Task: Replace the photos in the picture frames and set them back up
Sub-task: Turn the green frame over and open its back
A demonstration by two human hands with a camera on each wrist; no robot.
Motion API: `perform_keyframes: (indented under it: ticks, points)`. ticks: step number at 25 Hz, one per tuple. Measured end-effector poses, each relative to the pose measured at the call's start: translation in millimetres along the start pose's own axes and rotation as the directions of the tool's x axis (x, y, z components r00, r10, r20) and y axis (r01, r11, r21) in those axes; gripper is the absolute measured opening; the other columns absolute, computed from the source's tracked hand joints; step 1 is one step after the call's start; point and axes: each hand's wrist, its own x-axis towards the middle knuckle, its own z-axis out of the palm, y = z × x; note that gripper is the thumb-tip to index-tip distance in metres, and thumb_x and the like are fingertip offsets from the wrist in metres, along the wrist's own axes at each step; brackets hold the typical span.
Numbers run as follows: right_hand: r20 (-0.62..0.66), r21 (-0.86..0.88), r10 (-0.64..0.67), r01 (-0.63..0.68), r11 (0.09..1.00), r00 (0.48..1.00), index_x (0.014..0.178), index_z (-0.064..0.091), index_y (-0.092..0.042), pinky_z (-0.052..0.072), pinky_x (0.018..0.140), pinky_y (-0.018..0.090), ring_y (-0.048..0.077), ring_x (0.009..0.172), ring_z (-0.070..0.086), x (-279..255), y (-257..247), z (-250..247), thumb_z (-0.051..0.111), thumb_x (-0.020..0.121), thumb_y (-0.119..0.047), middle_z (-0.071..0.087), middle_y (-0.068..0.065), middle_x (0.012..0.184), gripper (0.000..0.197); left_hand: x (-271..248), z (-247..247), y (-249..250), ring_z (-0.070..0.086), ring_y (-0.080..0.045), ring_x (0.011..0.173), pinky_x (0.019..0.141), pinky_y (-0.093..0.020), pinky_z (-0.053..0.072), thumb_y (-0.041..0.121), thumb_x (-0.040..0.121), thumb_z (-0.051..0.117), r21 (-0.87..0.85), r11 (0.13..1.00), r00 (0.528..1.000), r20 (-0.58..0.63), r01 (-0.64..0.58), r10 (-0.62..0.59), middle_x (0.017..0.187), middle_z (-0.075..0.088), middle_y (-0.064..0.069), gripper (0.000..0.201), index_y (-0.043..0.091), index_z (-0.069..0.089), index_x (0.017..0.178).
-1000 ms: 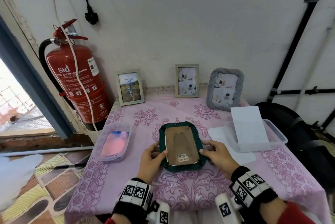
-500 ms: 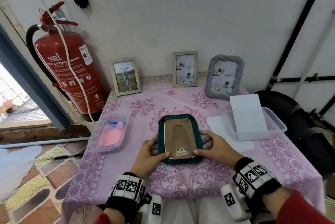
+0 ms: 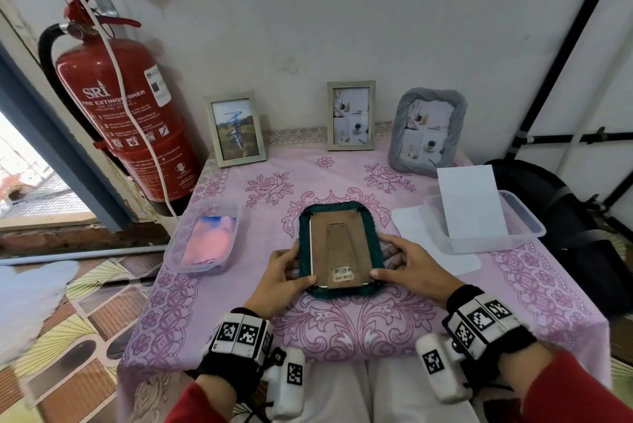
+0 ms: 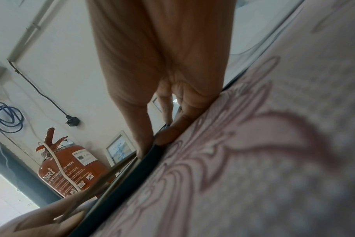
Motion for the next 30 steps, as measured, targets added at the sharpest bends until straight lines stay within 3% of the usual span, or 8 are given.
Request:
perform_keyframes:
  ticks: [4,10,15,17,23,26,28,30]
  points:
    - [0.009,0.013,0.007,-0.007,1.0,1.0,0.142,0.035,-0.008,0.047,0.072,0.013,0.008,0.072,0.047,-0.5,-0.6,-0.1,0.075,0.073,0.0,0.047,0.002,0.09,0.08,-2.0,-0.1,5.6,0.05,-0.011,0.1,0.082,-0.001,0.041,-0.007,0.081,0.063,0.008,1.0,1.0,-0.006,0.023,-0.023,0.117,0.035,-0.007,0.072,0.009,0.03,0.144]
    - [0.01,0.016,0.023,-0.023,1.0,1.0,0.142,0.034,-0.006,0.046,0.067,0.006,0.007,0.07,0.047,-0.6,-0.3,-0.2,0.072,0.075,0.004,0.046,0.0,0.087,0.078,-7.1,-1.0,11.5,0.048,-0.015,0.109,0.107,-0.028,0.037,-0.008,0.083,0.06,-0.024,0.999,0.999,0.003,0.041,-0.041,0.119,0.034,-0.007,0.072,0.011,0.028,0.144]
    - [0.069,0.005,0.126,-0.126,0.992,0.99,0.139,0.038,-0.007,0.051,0.061,0.013,0.01,0.069,0.054,6.7,-7.2,-4.1,0.065,0.083,0.0,0.049,0.003,0.084,0.063,0.2,-3.0,17.3,0.058,-0.012,0.082,0.068,-0.012,0.052,-0.008,0.087,0.052,-0.241,0.962,0.988,-0.052,0.127,-0.143,0.103,0.054,-0.011,0.047,0.001,0.046,0.133]
    - [0.057,-0.07,0.177,-0.172,0.982,0.983,0.134,0.042,-0.008,0.051,0.055,0.02,0.014,0.064,0.056,13.7,-12.2,-8.1,0.06,0.088,-0.006,0.053,0.005,0.075,0.05,7.0,-5.3,23.1,0.057,-0.014,0.073,0.058,-0.017,0.051,0.002,0.091,0.052,-0.224,0.961,0.978,-0.094,0.161,-0.186,0.088,0.059,-0.007,0.031,0.0,0.053,0.122]
    - [-0.138,-0.249,0.1,-0.133,0.959,0.985,0.119,0.053,-0.003,0.046,0.053,0.024,0.016,0.056,0.051,59.5,-32.9,-16.8,0.055,0.087,-0.006,0.053,0.003,0.068,0.032,53.7,-16.6,37.7,0.053,-0.021,0.085,0.09,-0.042,0.048,0.008,0.087,0.059,0.025,0.985,0.948,-0.277,0.169,-0.155,0.093,0.058,-0.012,0.032,0.003,0.055,0.118]
    - [-0.156,-0.271,0.098,-0.138,0.953,0.983,0.115,0.058,0.002,0.05,0.063,0.029,0.023,0.07,0.054,84.5,-41.0,-12.1,0.06,0.087,-0.01,0.057,0.009,0.084,0.03,78.8,-16.1,44.8,0.054,-0.023,0.085,0.086,-0.042,0.05,0.008,0.086,0.062,0.019,0.985,0.961,-0.223,0.172,-0.164,0.09,0.057,-0.014,0.028,0.003,0.058,0.113]
    - [-0.195,-0.294,0.084,-0.139,0.946,0.977,0.105,0.064,0.001,0.052,0.063,0.027,0.026,0.08,0.06,96.9,-43.2,-7.7,0.066,0.084,-0.013,0.062,0.014,0.093,0.026,90.2,-16.4,48.4,0.054,-0.022,0.078,0.077,-0.036,0.051,0.01,0.084,0.066,0.049,0.981,0.971,-0.156,0.188,-0.178,0.078,0.056,-0.009,0.009,0.008,0.06,0.091]
    - [-0.227,-0.361,0.049,-0.131,0.923,0.973,0.094,0.07,-0.001,0.051,0.075,0.027,0.026,0.087,0.064,105.1,-43.0,-4.6,0.073,0.079,-0.017,0.069,0.016,0.096,0.022,100.6,-20.4,47.6,0.052,-0.019,0.064,0.062,-0.026,0.048,0.013,0.083,0.069,0.111,0.974,0.977,-0.106,0.197,-0.186,0.068,0.053,-0.006,0.02,0.013,0.051,0.072]
